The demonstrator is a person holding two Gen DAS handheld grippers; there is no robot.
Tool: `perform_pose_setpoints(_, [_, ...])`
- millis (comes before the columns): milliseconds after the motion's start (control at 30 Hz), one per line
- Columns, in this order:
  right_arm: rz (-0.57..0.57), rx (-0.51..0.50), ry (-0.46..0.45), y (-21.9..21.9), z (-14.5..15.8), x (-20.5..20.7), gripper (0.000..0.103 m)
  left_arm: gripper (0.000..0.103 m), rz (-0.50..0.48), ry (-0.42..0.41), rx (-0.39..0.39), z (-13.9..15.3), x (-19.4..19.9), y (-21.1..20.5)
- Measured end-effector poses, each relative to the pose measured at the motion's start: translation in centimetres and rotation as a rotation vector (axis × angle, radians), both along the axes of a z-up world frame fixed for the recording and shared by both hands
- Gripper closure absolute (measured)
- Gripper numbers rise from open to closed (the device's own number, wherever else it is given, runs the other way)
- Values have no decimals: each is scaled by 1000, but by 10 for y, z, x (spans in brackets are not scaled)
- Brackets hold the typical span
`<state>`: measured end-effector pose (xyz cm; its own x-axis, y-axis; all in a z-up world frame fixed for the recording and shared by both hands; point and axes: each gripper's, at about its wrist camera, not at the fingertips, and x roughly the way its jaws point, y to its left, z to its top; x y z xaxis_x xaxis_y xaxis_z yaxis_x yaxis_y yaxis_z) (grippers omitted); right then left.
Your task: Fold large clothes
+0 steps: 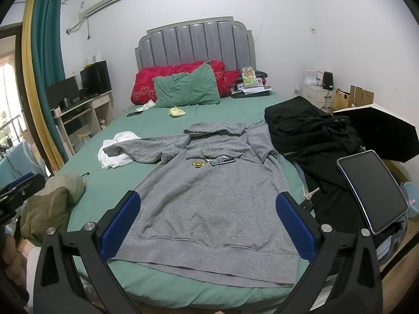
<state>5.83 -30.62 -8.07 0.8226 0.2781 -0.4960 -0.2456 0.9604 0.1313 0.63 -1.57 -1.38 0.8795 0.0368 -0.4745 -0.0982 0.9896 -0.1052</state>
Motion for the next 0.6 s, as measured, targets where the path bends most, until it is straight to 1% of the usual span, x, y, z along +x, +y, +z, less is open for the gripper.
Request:
perform_pose_setpoints(267, [1, 0, -2, -1, 1, 0, 1, 23, -7, -14, 26, 4, -1, -3])
perform_pose_setpoints(600, [2, 2, 0, -1, 1, 0, 1, 23, 4, -27, 29, 5, -4, -7])
